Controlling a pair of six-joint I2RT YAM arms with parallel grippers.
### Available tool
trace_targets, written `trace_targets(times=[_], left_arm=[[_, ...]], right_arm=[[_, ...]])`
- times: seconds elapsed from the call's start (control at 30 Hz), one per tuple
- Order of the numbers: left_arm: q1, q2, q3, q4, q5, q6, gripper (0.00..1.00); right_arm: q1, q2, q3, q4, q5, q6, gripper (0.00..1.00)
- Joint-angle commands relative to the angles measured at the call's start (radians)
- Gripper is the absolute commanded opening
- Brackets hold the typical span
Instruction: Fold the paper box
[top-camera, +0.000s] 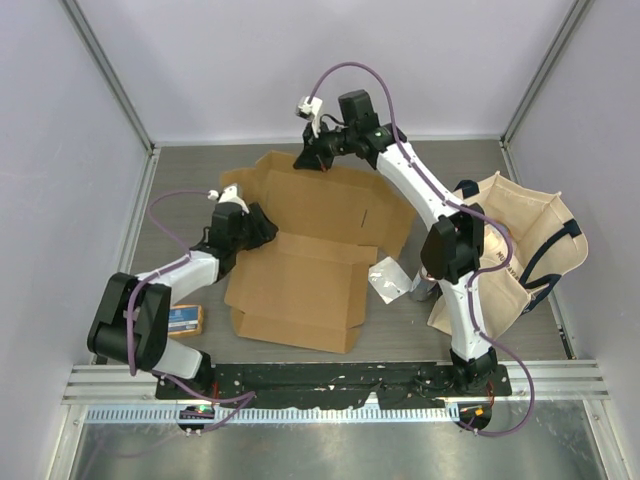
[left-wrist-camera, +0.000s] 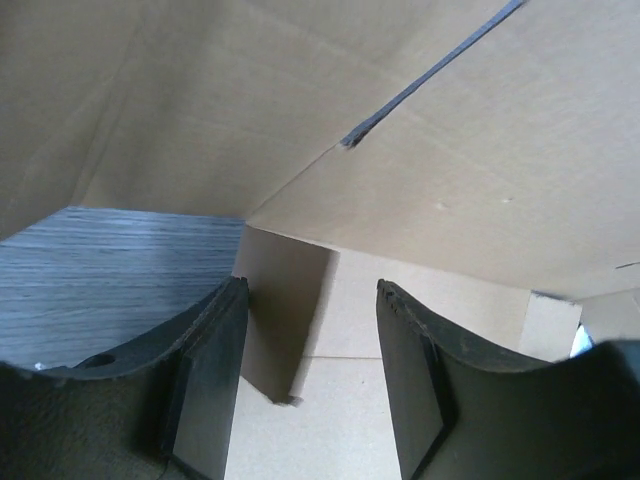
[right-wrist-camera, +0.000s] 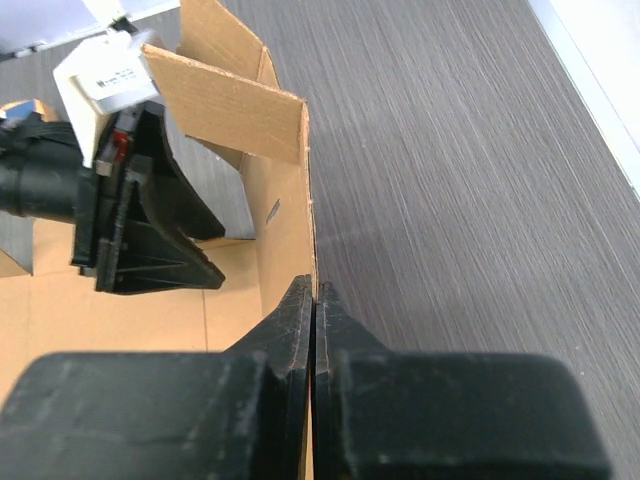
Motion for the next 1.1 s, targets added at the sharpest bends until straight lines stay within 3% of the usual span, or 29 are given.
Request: trace_targets(times=[0.0, 0.13, 0.33, 0.47, 0.67, 0.83, 0.93, 1.07], left_arm=[[-0.006, 0.024, -0.013, 0.115, 0.002, -0.048, 0.59], [-0.006, 0.046, -0.020, 0.134, 0.005, -0.070, 0.63], [-0.006, 0.035, -0.059, 0.164, 0.010, -0.088, 0.63], [-0.006, -0.060, -0.127, 0.169, -0.012, -0.099, 0.63], [-0.006, -0.330, -0.184, 0.014, -0.073, -0.090, 0.75], [-0.005, -0.537, -0.103, -0.219, -0.200, -0.085, 0.76], [-0.005, -0.539, -0.001, -0.309, -0.243, -0.062, 0.76], [-0.003, -0.413, 0.152, -0.336, -0.255, -0.012, 0.76]], right_arm=[[0.057, -0.105, -0.080, 0.103, 0.118, -0.032, 0.02], [0.107, -0.111, -0.084, 0.060, 0.270, -0.142, 0.02], [0.148, -0.118, -0.109, 0.071, 0.371, -0.274, 0.02], [0.200, -0.115, -0.124, 0.067, 0.514, -0.389, 0.02], [0.211, -0.108, -0.126, 0.059, 0.572, -0.457, 0.01], [0.220, -0.122, -0.149, 0.060, 0.578, -0.501, 0.01], [0.220, -0.119, -0.152, 0.059, 0.582, -0.514, 0.01], [0.219, -0.124, -0.158, 0.062, 0.585, -0.523, 0.02]])
